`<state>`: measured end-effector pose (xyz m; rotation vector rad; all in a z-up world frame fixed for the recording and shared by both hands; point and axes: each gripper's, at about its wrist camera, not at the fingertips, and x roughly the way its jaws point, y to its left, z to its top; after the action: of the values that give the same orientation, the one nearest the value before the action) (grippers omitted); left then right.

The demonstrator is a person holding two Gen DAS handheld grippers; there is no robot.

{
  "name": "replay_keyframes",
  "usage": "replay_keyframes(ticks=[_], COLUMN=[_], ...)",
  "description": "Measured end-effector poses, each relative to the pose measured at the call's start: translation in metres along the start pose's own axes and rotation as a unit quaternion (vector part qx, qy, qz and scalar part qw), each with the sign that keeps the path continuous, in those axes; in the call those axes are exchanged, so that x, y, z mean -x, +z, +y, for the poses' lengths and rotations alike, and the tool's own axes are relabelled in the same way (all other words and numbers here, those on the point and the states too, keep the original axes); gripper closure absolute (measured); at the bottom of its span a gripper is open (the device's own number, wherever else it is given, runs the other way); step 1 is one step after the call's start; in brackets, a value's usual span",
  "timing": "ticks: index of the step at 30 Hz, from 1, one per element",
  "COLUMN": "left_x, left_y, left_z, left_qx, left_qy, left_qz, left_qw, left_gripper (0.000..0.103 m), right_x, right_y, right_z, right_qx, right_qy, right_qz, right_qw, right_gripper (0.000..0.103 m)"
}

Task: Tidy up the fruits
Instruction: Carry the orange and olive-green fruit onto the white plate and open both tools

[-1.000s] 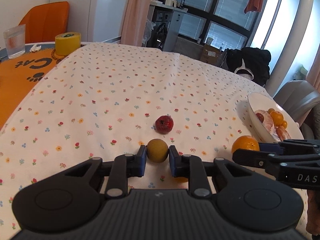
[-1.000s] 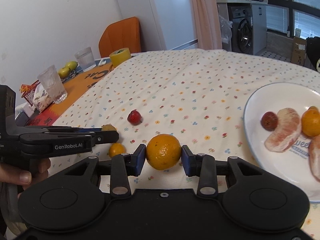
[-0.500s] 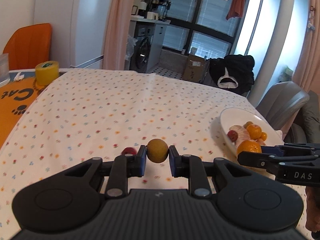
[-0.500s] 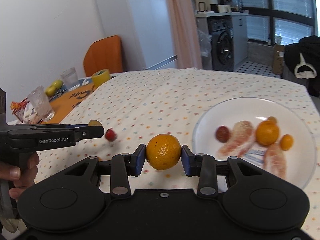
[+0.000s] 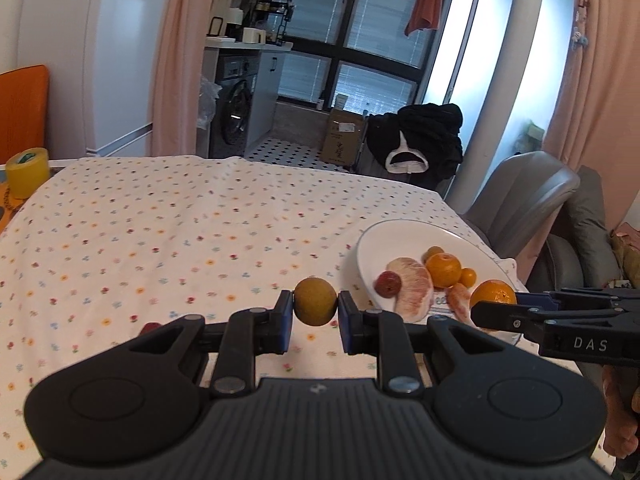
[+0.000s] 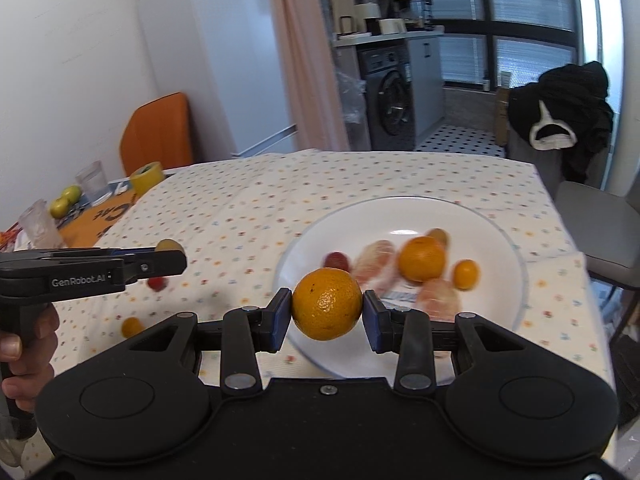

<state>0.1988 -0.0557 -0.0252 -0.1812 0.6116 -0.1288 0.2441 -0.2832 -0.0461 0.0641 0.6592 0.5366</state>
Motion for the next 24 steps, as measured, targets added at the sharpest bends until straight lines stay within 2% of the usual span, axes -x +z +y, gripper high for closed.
replay_keyframes(ticks=[9,19,24], left_x=[-0.014,-0.035,-0.046], left_y=[0.003,0.004,0.004], left_z=[-0.029,-0.055,-0.066], left_qx=[-0.018,-0.034,-0.043], left_qy=[-0.025,-0.042,-0.051], left_qz=[0.004,0.017,0.024], left_qw=[0.9995,0.9984,0.9975], left_gripper=[0.081,0.081,0.081], right_x=[0.012,0.009,0.007], right_y=[-0.005,-0.010,-0.010], right_z=[-0.036,-0.062,-0.072], right_qx=[-0.022,-0.041,-0.051], right_qy=[-0.039,-0.053,-0.061], right_qz=[-0.012,-0.012,-0.020], right_qw=[0.999,0.998,0.997], right_gripper=[0.067,0.067,0.060])
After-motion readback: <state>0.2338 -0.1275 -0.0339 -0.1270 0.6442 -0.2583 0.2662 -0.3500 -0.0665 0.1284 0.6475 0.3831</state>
